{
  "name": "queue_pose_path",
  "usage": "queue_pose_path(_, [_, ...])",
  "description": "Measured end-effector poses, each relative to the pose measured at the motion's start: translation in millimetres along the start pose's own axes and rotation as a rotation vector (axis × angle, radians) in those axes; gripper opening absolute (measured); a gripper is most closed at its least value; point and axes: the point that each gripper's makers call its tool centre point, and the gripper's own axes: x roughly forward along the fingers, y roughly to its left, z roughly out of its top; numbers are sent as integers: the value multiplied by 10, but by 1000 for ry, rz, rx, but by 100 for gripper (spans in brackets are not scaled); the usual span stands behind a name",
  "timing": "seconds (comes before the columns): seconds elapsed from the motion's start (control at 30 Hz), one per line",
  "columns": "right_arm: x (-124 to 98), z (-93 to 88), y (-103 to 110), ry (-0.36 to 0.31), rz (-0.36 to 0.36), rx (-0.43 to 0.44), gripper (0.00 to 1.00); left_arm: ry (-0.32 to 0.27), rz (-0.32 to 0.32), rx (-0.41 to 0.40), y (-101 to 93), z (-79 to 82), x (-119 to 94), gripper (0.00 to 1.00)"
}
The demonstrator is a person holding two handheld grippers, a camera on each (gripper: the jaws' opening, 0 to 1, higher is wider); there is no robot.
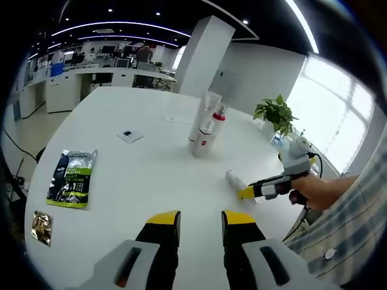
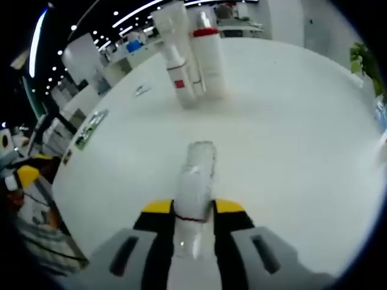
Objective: Arrange the skincare products in the storage area until every visible bottle or jar stands upright without overlapping.
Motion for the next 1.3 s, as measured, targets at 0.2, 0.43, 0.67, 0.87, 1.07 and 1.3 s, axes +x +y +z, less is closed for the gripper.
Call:
queue_pose_path(0.2, [-15, -12, 47, 25, 62, -48, 20, -17, -40, -2, -97, 84, 75, 28])
queue_pose_path(0.43, [-204, 299, 250, -78, 145, -286, 20, -16, -86, -7, -165, 151, 157, 30])
queue_pose_path(0.67, [-472, 647, 689, -195, 258, -654, 20, -3, -198, -52, -286, 267, 245, 37])
queue_pose_path(0.87, [-649, 801, 1014, -246, 324, -872, 20, 5, -335, -202, -433, 443, 266, 37])
queue_pose_path(1.07, [-768, 700, 1273, -232, 342, -1213, 20, -53, -448, -565, -513, 736, 240, 37])
queue_pose_path(1.3, [-842, 702, 1387, -259, 321, -1312, 20, 88, -484, -717, -547, 506, 306, 38])
